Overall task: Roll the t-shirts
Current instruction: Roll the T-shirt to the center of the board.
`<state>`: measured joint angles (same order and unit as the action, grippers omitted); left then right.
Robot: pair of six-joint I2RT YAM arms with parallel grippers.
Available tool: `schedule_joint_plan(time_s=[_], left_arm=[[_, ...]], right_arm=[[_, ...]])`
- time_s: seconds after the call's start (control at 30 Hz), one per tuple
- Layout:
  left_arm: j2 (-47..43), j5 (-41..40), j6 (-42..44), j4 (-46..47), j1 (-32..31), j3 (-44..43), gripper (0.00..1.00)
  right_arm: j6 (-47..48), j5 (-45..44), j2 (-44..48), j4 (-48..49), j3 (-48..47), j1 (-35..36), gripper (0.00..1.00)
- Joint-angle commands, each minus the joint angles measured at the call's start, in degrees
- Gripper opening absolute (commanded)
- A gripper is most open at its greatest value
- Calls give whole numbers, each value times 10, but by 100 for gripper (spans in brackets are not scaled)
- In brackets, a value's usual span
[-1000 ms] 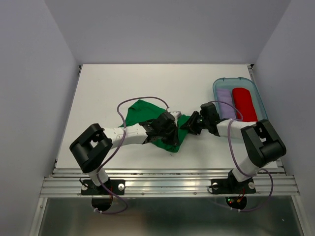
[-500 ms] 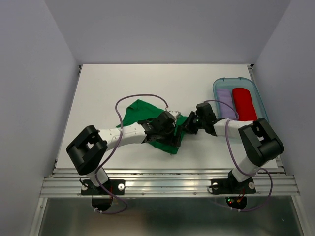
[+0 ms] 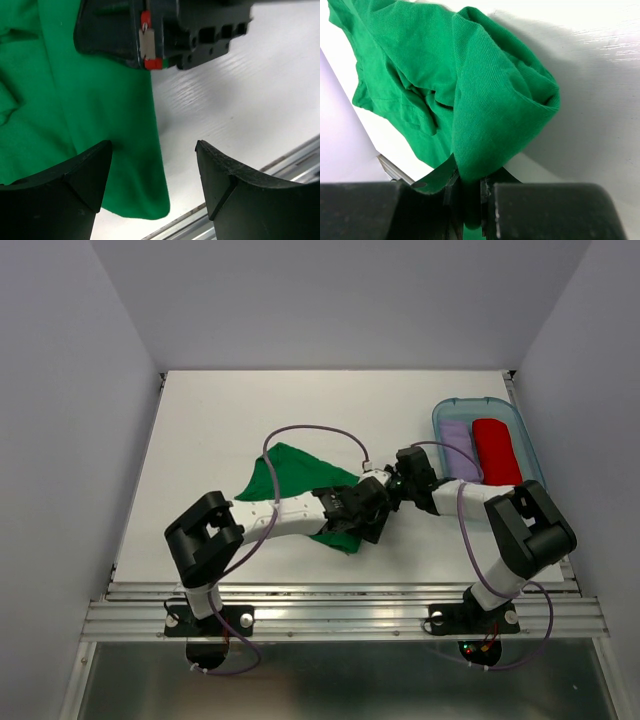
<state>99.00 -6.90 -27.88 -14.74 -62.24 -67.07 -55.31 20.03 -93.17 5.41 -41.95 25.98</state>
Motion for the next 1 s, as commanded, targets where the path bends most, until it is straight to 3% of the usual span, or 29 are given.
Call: schedule_joint_plan(time_s=[0.0,0.2,0.7,0.8,0.97], left_arm=[[15,-71,-1,-37,-17,-28,78],[37,-127,-10,-49,-36,-44,74],[102,-264,-25,-132,-72,-103,49],[108,-286,-31,-148,-73,-109,37],[100,-302,-27,-155,-72,-110,4]], right_arm=[[-4,-5,7,3,-24,6,1],[-4,-4,5,0,-29,6,1],[-5,-3,4,-2,-35,6,1],[-4,-3,7,-6,-36,6,1],[-2,-3,9,-10,-33,6,1]])
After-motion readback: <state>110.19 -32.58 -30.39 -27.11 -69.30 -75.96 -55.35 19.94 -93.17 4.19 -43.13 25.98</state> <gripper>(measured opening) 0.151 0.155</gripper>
